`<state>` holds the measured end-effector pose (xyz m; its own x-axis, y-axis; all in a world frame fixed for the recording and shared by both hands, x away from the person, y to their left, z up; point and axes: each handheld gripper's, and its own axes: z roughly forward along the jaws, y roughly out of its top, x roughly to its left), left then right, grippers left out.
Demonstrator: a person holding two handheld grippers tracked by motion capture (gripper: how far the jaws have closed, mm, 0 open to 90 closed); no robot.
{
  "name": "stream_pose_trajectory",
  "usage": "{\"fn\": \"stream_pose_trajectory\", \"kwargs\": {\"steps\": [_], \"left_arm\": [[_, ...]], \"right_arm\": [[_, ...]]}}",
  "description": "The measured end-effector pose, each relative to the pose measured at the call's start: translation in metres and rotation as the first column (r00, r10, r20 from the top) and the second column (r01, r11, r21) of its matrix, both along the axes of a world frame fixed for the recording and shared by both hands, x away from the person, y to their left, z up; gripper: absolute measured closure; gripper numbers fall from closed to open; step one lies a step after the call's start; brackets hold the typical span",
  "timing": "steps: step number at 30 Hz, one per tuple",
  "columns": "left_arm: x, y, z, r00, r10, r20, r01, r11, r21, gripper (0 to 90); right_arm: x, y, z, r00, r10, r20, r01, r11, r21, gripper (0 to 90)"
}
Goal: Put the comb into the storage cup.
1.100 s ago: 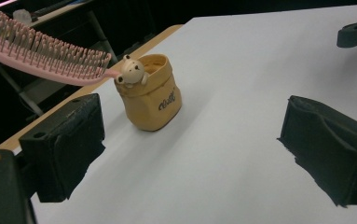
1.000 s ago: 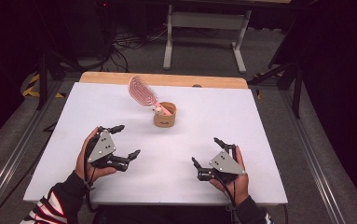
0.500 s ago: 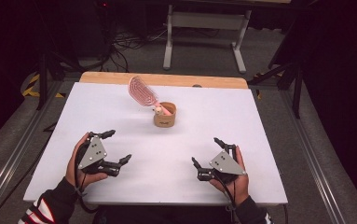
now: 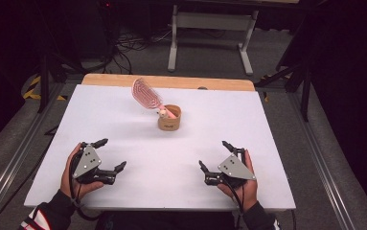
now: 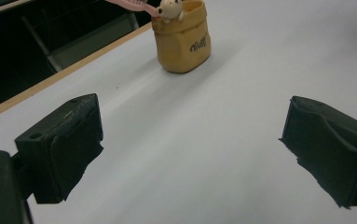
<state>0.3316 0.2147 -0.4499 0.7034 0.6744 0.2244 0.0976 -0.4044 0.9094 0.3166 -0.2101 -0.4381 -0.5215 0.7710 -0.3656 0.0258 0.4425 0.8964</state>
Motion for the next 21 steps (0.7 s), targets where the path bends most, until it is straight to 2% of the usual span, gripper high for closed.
{"fn": "stream_pose_trajectory", "kwargs": {"steps": [2, 11, 21], "left_arm": [[-0.002, 0.004, -0.001, 0.9999, 0.004, -0.012, -0.005, 0.9998, -0.020, 6.0], [-0.007, 0.013, -0.010, 0.9985, 0.026, -0.049, -0.027, 0.9991, -0.032, 5.7], [-0.006, 0.010, -0.012, 0.9983, 0.015, -0.056, -0.016, 0.9997, -0.016, 5.8]], "right_arm": [[0.000, 0.000, 0.000, 1.0000, -0.002, 0.002, 0.002, 1.0000, 0.002, 5.0], [-0.001, 0.000, -0.002, 1.0000, 0.000, -0.003, -0.001, 1.0000, -0.002, 5.0], [-0.001, -0.002, -0.001, 0.9999, 0.000, -0.011, 0.000, 1.0000, 0.005, 4.9]]}}
